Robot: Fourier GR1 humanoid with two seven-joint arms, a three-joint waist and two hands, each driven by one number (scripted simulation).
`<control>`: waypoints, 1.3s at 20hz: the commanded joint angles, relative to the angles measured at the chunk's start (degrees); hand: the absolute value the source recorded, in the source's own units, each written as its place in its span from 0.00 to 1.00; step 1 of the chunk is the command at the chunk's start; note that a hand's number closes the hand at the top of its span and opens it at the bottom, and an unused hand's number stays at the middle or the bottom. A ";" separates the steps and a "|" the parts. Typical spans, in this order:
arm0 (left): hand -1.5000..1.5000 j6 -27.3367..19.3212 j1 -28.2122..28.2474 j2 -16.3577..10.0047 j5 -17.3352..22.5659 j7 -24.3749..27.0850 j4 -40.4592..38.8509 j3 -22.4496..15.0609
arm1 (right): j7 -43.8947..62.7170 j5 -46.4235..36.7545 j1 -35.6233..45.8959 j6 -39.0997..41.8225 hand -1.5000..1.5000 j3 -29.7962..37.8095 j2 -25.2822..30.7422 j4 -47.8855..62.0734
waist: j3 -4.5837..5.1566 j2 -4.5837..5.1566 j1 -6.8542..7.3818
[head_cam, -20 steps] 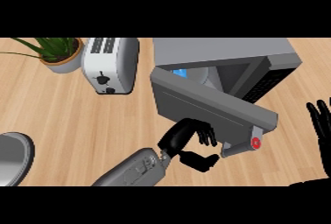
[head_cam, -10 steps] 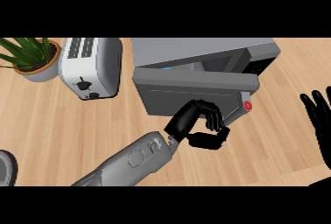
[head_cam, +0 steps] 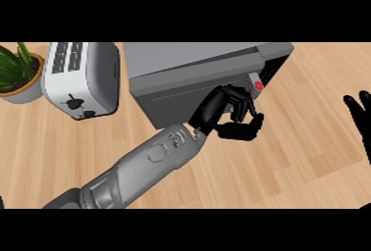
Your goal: Pick up the milk, place it into the microwave and close the microwave
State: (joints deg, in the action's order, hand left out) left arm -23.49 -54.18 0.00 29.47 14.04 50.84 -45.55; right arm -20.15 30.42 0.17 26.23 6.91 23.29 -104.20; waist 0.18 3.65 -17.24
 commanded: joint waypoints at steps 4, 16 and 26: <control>1.00 -1.26 -6.94 -0.01 3.73 1.16 -4.84 2.05 | 2.73 2.85 1.70 1.70 0.00 -0.36 2.16 -0.88 | -0.15 1.02 -3.09; 1.00 -4.51 -8.23 -0.06 7.20 2.81 -6.15 1.26 | 5.95 6.41 5.45 1.49 0.00 1.88 5.69 -1.18 | -0.21 1.81 -5.43; 1.00 -7.86 -7.95 -0.11 8.81 4.06 -5.69 0.56 | 7.77 8.73 6.59 1.92 0.00 4.46 8.83 -0.48 | -0.35 1.74 -6.99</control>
State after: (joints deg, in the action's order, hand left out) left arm -32.50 -56.68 -2.24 37.73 18.81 49.27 -46.24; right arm -12.89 38.55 6.42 28.10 10.37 31.09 -105.02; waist -0.03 4.48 -22.74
